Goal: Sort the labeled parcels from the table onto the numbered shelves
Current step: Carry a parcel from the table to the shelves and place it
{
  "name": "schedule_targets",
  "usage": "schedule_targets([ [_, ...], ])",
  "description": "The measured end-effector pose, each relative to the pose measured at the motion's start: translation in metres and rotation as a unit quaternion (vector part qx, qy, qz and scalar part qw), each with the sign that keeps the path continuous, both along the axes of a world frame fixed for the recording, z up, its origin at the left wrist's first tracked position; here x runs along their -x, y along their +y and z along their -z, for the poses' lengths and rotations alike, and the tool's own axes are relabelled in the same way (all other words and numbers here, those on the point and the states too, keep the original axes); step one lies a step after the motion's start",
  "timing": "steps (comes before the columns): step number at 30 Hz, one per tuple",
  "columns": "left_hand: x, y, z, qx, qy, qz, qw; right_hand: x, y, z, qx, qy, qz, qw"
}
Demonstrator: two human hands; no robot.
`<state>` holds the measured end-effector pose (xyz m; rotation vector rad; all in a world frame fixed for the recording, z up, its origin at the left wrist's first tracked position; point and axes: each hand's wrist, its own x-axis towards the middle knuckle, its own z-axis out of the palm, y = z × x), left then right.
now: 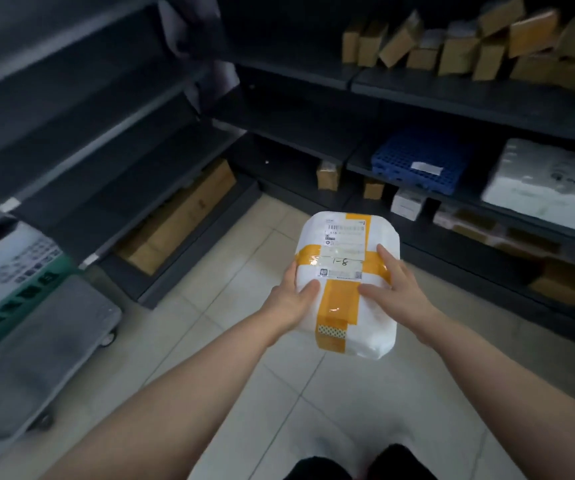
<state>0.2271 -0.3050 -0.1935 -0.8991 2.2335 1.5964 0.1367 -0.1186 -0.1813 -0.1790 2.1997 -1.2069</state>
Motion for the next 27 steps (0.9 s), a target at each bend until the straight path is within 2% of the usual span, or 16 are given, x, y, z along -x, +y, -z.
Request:
schedule_targets([
  [6, -0.001, -0.057, 0.006, -0.009, -0.002, -0.122, 0.992, 0.048, -0.086, 0.013, -0.004, -0.003, -0.131, 0.991],
  [15, 0.003, -0.102, -0.011, 0.005, 0.034, -0.27, 0.962, 0.099, -0.184, 0.006, 0.036, -0.013, -0.297, 0.954],
  [19, -0.008, -0.125, -0.011, 0.009, 0.023, -0.33, 0.944, 0.095, -0.227, 0.005, 0.033, -0.022, -0.345, 0.938],
  [27, -0.06, -0.209, -0.008, 0.026, 0.047, -0.409, 0.911, 0.051, -0.349, 0.008, 0.039, 0.021, -0.407, 0.912],
])
